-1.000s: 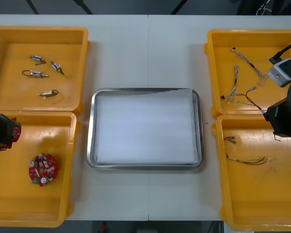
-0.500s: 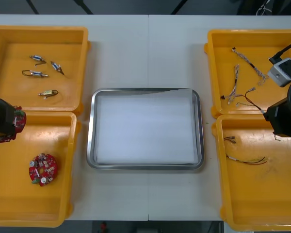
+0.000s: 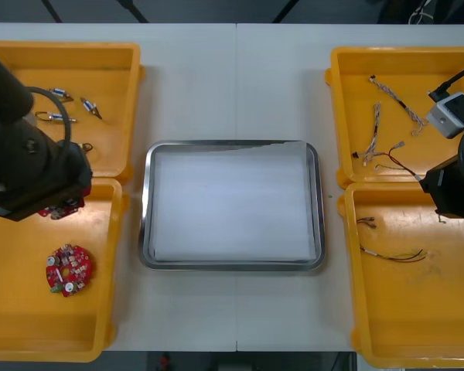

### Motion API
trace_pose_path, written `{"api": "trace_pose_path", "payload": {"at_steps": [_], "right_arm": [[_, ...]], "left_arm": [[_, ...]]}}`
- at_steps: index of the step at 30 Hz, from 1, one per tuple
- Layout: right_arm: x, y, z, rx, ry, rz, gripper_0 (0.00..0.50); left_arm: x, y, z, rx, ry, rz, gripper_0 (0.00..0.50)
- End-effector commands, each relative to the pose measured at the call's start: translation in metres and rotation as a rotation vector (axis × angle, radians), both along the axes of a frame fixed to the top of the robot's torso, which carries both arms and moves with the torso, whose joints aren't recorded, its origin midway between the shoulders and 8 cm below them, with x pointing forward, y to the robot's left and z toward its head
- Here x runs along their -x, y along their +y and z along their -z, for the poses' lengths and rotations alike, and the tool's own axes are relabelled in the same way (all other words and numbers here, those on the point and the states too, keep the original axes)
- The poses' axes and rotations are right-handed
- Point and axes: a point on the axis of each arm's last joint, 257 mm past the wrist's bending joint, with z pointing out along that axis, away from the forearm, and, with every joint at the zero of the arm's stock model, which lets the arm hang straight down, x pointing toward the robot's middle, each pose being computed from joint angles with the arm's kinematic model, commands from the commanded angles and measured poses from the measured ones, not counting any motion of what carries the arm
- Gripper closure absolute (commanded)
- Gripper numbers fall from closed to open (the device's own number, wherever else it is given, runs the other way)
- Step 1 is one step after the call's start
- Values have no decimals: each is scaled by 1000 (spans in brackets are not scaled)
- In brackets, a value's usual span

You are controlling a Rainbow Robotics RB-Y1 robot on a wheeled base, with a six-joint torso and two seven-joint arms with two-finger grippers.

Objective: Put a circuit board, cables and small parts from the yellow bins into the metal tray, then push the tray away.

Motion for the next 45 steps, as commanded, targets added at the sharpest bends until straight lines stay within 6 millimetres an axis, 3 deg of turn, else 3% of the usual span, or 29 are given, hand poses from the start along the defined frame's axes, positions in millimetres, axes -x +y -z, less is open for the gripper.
{"api": "trace_pose_path", "payload": {"at_steps": [1, 13, 23, 32, 45], "right_arm": [[-1, 8, -14, 0, -35, -7, 500], [-1, 8, -14, 0, -35, -7, 500], [-1, 8, -14, 0, -35, -7, 500], [-1, 8, -14, 0, -35, -7, 500], [-1, 8, -14, 0, -35, -7, 500]], "left_arm": [[-11, -30, -2, 19, -41, 16, 500], [-20, -99, 43, 78, -75, -64, 500], [-31, -137, 75, 62, -108, -72, 500], [-37, -156, 101, 35, -110, -82, 499], [-36, -168, 112, 52, -108, -75, 496]]}}
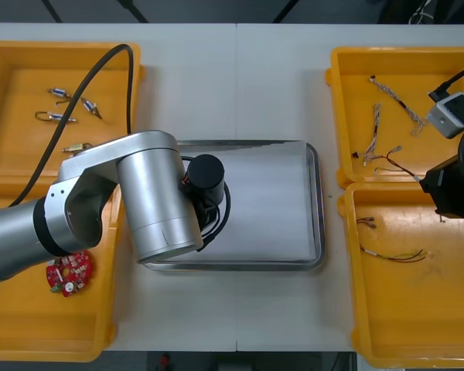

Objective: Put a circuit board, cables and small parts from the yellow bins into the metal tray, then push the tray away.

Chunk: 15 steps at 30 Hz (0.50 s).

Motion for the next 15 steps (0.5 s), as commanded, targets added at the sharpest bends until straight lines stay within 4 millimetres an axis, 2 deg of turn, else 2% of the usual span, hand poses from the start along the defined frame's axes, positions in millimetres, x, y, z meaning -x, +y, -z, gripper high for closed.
{"api": "trace_pose_path", "payload": {"at_steps": [1, 11, 15], "right_arm": [[-1, 7, -13, 0, -34, -7, 500], [-1, 7, -13, 0, -34, -7, 500], [-1, 7, -13, 0, -34, -7, 500]], "left_arm": [[-1, -25, -7, 22, -31, 69, 497], [2, -25, -4, 34, -10, 73, 495], [0, -23, -4, 30, -14, 73, 461]]}}
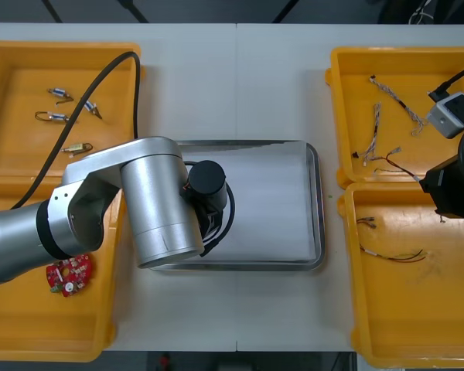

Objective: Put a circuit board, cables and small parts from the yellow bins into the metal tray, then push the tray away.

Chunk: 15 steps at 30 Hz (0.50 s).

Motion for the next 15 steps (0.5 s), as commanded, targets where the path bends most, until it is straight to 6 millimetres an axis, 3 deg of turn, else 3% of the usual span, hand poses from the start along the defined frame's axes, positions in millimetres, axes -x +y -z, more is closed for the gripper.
{"api": "trace_pose_path", "payload": {"at_steps": [1, 3, 7, 10, 15], "right_arm": [[-1, 7, -13, 0, -34, -7, 500], [-1, 7, -13, 0, -34, -7, 500], [-1, 7, -13, 0, -34, -7, 500], [-1, 7, -13, 0, -34, -7, 500], [-1, 7, -13, 0, -34, -7, 500]], "left_arm": [[-5, -12, -11, 6, -28, 40, 453], [-6, -10, -11, 4, -29, 38, 340], [-9, -6, -13, 5, -38, 38, 188], [-11, -5, -14, 5, -45, 39, 112], [-12, 0, -30, 4, -60, 53, 55]]}}
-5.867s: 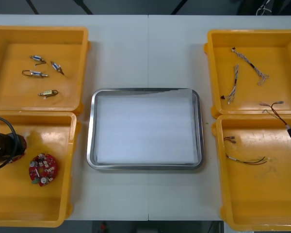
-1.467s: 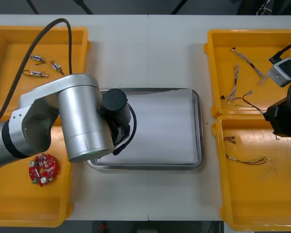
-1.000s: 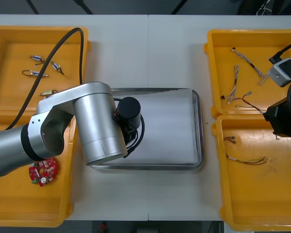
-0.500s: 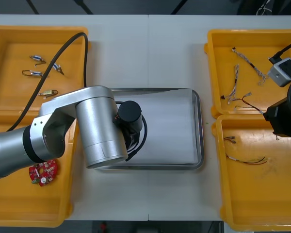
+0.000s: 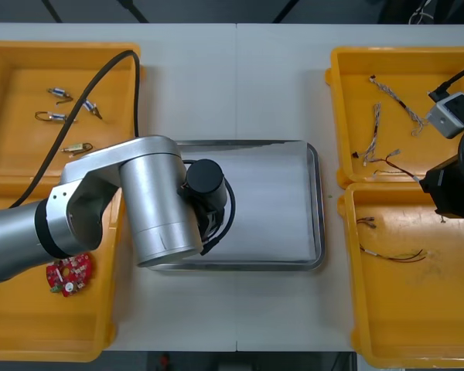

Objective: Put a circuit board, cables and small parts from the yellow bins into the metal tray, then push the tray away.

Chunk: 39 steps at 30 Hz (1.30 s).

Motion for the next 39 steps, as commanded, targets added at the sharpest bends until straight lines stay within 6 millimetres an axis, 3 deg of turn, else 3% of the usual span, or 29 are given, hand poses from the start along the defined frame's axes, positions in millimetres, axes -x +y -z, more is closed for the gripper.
{"api": "trace_pose_path", "payload": {"at_steps": [1, 5, 8, 12, 13, 21, 24, 25, 26, 27, 32, 39], "right_arm": [[-1, 7, -13, 0, -34, -7, 500], [-1, 7, -13, 0, -34, -7, 500], [-1, 7, -13, 0, -34, -7, 500], [-1, 7, -13, 0, -34, -7, 500], [3, 0, -2, 5, 2, 11, 500], [8, 4, -7, 58, -16, -29, 500], [11, 11, -10, 78, -26, -61, 500], [13, 19, -11, 96, -33, -92, 500], [13, 19, -11, 96, -33, -92, 500], [13, 28, -14, 112, -43, -126, 500], [15, 61, -15, 161, -50, -245, 500], [19, 107, -14, 222, -52, -395, 500]], "left_arm": [[-8, 5, -34, -10, -50, 49, 50], [-9, 17, -64, 21, -38, 39, 14], [-13, 31, -99, 69, -29, 12, 0], [-23, 62, -146, 119, -31, -60, 0], [-26, 72, -158, 134, -36, -86, 0], [-54, 141, -219, 195, -86, -251, 0], [-61, 165, -232, 182, -104, -276, 0], [-66, 183, -239, 165, -112, -288, 0], [-66, 183, -239, 165, -112, -288, 0], [-70, 200, -246, 151, -116, -303, 0], [-94, 250, -261, 152, -139, -387, 0], [-127, 299, -270, 144, -186, -450, 0]]}}
